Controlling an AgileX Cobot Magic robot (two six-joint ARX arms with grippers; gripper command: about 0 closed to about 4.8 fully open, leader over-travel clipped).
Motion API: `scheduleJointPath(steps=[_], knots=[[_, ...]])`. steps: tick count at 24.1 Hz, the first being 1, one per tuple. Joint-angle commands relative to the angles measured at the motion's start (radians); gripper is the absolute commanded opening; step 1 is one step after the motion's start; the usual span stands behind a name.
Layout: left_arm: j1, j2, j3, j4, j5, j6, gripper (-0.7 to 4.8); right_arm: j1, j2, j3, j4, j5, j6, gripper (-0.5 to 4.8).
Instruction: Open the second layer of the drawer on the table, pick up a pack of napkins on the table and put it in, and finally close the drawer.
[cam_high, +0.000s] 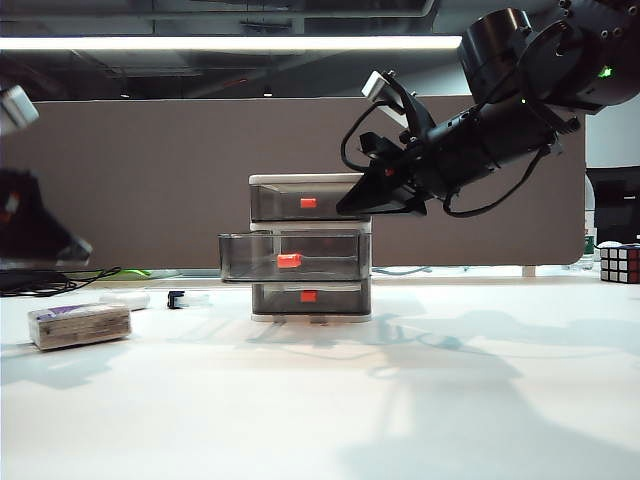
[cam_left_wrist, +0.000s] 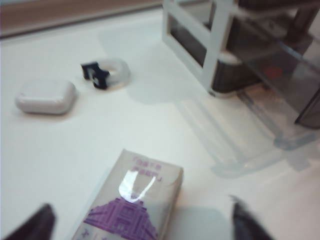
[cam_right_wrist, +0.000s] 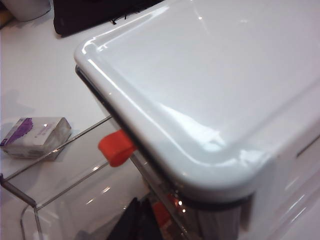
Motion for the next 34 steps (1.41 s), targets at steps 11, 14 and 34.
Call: scheduleJointPath(steps=[11, 14, 34], knots=[[-0.004, 0.302, 0.168, 0.029, 0.046, 0.101, 4.68, 0.002, -0.003, 0.006, -0.027, -0.007, 0.003, -0.04], [-0.004, 0.333, 0.192, 0.001, 0.053, 0.102, 4.68, 0.002, -0.003, 0.006, -0.031, -0.007, 0.003, -0.04], [-0.065, 0.354, 0.198, -0.129, -0.064, 0.307, 3.34, 0.002, -0.003, 0.006, -0.031, -0.007, -0.001, -0.05]])
